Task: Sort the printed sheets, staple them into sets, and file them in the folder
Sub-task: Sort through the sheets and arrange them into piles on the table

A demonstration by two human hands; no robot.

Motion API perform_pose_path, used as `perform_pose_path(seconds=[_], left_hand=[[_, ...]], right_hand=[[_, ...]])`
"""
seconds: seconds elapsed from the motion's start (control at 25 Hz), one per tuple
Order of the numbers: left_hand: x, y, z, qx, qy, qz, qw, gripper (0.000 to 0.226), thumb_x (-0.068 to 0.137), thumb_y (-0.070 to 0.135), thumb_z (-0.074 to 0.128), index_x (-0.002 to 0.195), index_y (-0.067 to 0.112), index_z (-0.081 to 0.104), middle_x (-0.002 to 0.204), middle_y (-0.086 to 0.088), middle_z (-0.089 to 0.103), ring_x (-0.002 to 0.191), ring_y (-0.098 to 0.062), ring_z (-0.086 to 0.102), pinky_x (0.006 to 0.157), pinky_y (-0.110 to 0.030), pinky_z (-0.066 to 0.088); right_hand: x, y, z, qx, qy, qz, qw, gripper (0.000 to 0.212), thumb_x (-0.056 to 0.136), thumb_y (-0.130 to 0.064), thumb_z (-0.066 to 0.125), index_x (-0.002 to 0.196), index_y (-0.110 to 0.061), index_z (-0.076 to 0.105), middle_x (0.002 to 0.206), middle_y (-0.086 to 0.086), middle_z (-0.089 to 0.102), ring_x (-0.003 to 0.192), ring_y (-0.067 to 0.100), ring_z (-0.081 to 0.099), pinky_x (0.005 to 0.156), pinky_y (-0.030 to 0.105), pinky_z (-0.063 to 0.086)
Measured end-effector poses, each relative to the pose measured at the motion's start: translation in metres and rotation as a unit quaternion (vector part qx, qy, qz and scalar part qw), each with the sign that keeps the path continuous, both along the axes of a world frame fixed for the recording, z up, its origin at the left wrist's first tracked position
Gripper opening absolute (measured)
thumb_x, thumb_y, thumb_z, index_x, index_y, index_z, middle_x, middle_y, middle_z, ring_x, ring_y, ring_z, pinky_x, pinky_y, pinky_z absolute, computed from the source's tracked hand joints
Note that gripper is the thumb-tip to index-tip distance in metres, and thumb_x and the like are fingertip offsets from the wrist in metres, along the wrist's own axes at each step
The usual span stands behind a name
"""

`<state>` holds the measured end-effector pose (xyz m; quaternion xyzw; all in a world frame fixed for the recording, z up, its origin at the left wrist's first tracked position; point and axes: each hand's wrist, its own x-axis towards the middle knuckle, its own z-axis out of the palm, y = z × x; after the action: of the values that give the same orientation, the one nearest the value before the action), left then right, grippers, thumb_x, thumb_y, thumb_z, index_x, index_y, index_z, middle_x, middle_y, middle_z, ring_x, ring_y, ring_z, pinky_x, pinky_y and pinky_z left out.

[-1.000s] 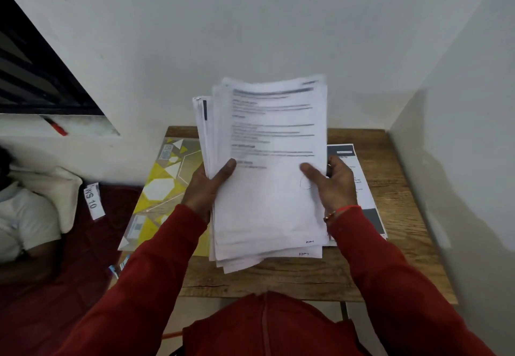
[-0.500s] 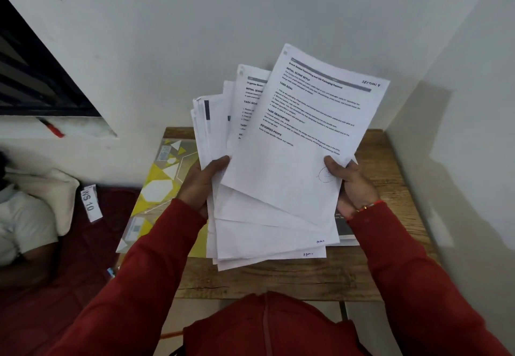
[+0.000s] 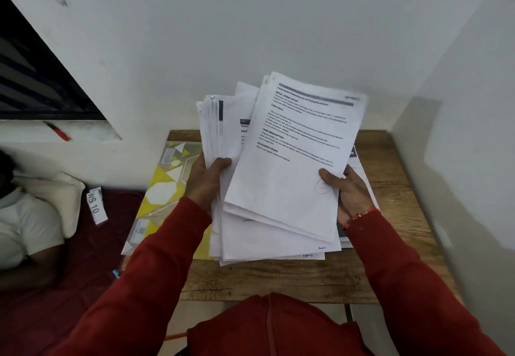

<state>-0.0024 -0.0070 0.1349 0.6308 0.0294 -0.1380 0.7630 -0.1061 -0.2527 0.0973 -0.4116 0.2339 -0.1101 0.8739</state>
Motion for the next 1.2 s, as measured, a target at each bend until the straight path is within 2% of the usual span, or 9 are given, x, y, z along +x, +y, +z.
perform_pose_path(seconds=[0.2,0.32,0.48,0.6,0.72,0.92,1.0,1.12,1.2], left_hand=[[-0.001,0.004,0.000,0.009,-0.029,-0.015,0.999,0.052,0.069,0.027,0.087,0.115,0.016,0.065,0.111,-0.007,0.072,0.102,-0.027,0.069,0.092,-0.049,0.054],[-0.002,0.002,0.005,-0.016,-0.034,0.012,0.999,0.028,0.079,0.016,0.078,0.102,0.025,0.065,0.105,-0.001,0.074,0.101,-0.024,0.069,0.092,-0.047,0.054],[-0.008,0.001,0.010,-0.045,-0.032,-0.017,0.998,0.017,0.087,0.015,0.067,0.102,0.024,0.065,0.099,0.003,0.075,0.102,-0.023,0.069,0.087,-0.039,0.055],[-0.005,0.001,0.009,-0.022,-0.034,-0.012,0.999,0.018,0.085,0.020,0.070,0.103,0.023,0.067,0.101,0.002,0.075,0.105,-0.024,0.068,0.090,-0.039,0.054],[-0.008,-0.002,0.013,-0.088,0.005,-0.027,0.996,0.023,0.086,0.025,0.067,0.108,0.019,0.067,0.110,-0.006,0.072,0.106,-0.025,0.068,0.090,-0.040,0.053],[-0.011,-0.002,0.018,-0.093,0.005,-0.025,0.995,0.020,0.095,0.016,0.057,0.109,0.004,0.066,0.090,-0.004,0.075,0.082,-0.019,0.072,0.065,-0.029,0.057],[-0.010,-0.002,0.018,-0.084,0.002,-0.015,0.996,0.027,0.092,0.013,0.060,0.116,-0.001,0.062,0.088,-0.005,0.075,0.079,-0.019,0.072,0.065,-0.029,0.057],[-0.008,-0.001,0.016,-0.075,0.004,-0.018,0.997,0.023,0.092,0.011,0.060,0.115,0.007,0.063,0.099,-0.011,0.074,0.085,-0.024,0.071,0.072,-0.036,0.059],[-0.007,0.001,0.014,-0.028,-0.027,-0.044,0.998,0.026,0.091,0.009,0.062,0.117,0.010,0.061,0.102,-0.008,0.073,0.088,-0.020,0.071,0.071,-0.031,0.058]], right_hand=[[0.001,0.003,-0.001,0.024,0.000,0.007,1.000,0.039,0.093,-0.003,0.057,0.131,-0.001,0.055,0.127,0.019,0.062,0.118,0.036,0.059,0.097,0.050,0.050],[0.004,-0.003,-0.003,0.038,-0.025,-0.030,0.999,0.039,0.096,-0.007,0.054,0.135,-0.005,0.053,0.132,0.017,0.060,0.122,0.034,0.057,0.102,0.052,0.046],[0.003,-0.003,0.003,0.030,-0.023,-0.018,0.999,0.038,0.095,-0.005,0.055,0.133,-0.003,0.054,0.129,0.016,0.062,0.118,0.033,0.060,0.098,0.048,0.050],[0.002,0.007,0.006,0.004,-0.001,-0.022,1.000,0.039,0.089,0.002,0.060,0.128,0.001,0.057,0.122,0.018,0.066,0.113,0.033,0.063,0.092,0.044,0.054],[0.004,0.012,0.002,0.021,-0.013,-0.080,0.997,0.039,0.089,0.003,0.059,0.128,0.001,0.057,0.119,0.016,0.067,0.106,0.028,0.067,0.084,0.039,0.058],[0.006,0.009,-0.012,0.081,-0.018,-0.087,0.993,0.045,0.090,-0.004,0.059,0.135,-0.004,0.052,0.130,0.015,0.061,0.114,0.026,0.063,0.095,0.042,0.052],[0.005,0.010,-0.017,0.089,-0.025,-0.070,0.993,0.048,0.090,-0.007,0.060,0.137,-0.005,0.051,0.134,0.016,0.058,0.121,0.028,0.058,0.100,0.045,0.049],[0.002,0.009,-0.018,0.079,-0.038,-0.061,0.994,0.047,0.090,-0.008,0.059,0.136,-0.005,0.051,0.132,0.015,0.060,0.121,0.029,0.059,0.100,0.045,0.048],[0.003,0.009,-0.016,0.072,-0.031,-0.061,0.995,0.047,0.089,-0.010,0.060,0.135,-0.002,0.052,0.131,0.018,0.059,0.120,0.030,0.058,0.099,0.046,0.049]])
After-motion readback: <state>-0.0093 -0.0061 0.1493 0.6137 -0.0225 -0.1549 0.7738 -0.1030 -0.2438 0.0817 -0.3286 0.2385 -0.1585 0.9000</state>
